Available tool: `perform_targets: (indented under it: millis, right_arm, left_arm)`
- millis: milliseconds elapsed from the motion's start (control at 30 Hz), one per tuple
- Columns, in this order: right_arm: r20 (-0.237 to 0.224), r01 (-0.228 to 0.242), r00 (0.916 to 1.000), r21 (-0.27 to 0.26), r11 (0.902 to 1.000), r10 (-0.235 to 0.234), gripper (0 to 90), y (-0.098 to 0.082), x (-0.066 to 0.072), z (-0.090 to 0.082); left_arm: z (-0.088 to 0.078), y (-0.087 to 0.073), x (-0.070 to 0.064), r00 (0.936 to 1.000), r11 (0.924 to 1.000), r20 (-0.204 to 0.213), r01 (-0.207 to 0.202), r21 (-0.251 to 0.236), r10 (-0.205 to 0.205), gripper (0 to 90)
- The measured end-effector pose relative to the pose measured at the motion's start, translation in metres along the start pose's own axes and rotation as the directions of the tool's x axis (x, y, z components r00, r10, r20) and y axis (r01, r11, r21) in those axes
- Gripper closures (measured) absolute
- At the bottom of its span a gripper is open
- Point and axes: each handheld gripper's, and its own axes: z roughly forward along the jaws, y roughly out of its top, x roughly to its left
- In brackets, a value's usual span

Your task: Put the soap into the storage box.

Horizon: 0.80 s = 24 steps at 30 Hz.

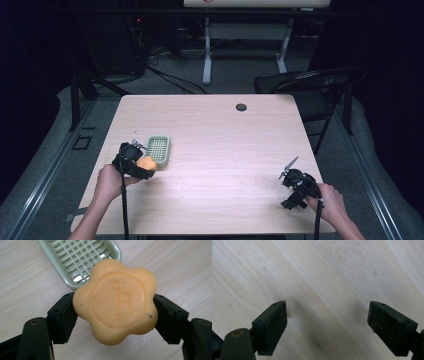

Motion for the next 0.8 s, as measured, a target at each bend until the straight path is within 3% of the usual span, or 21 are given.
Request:
perform_targets:
  millis: [800]
  right_arm:
    - [-0.011,-0.006,0.9999,-0.011,0.9999,0.005,15.7,-0.001,0.000,0.001]
  left_arm:
    - [0.013,0.036,0.008,0.9998,0.9999,0.011,-0.015,0.006,0.015,26.7]
